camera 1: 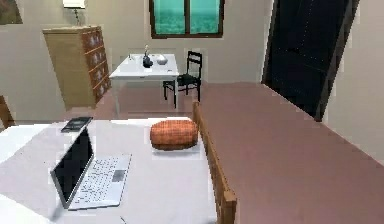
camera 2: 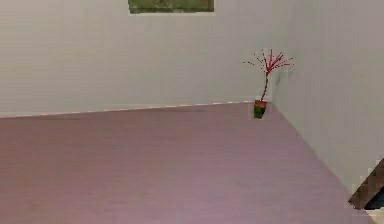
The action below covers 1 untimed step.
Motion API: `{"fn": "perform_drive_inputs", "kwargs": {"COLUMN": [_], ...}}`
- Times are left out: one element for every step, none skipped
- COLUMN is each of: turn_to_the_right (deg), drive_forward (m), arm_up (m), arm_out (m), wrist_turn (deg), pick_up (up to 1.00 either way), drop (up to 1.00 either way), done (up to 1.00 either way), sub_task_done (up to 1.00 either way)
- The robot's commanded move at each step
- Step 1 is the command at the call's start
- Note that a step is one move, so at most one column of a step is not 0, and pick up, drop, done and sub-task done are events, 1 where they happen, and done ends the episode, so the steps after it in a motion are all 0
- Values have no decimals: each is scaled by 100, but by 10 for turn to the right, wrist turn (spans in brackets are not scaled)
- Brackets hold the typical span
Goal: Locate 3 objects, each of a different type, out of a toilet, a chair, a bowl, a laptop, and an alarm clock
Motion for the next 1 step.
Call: {"fn": "perform_drive_inputs", "kwargs": {"turn_to_the_right": [-270], "drive_forward": [0], "arm_up": [0], "arm_out": [0], "wrist_turn": [0], "pick_up": [0], "drop": [0], "done": [0], "sub_task_done": [0]}}
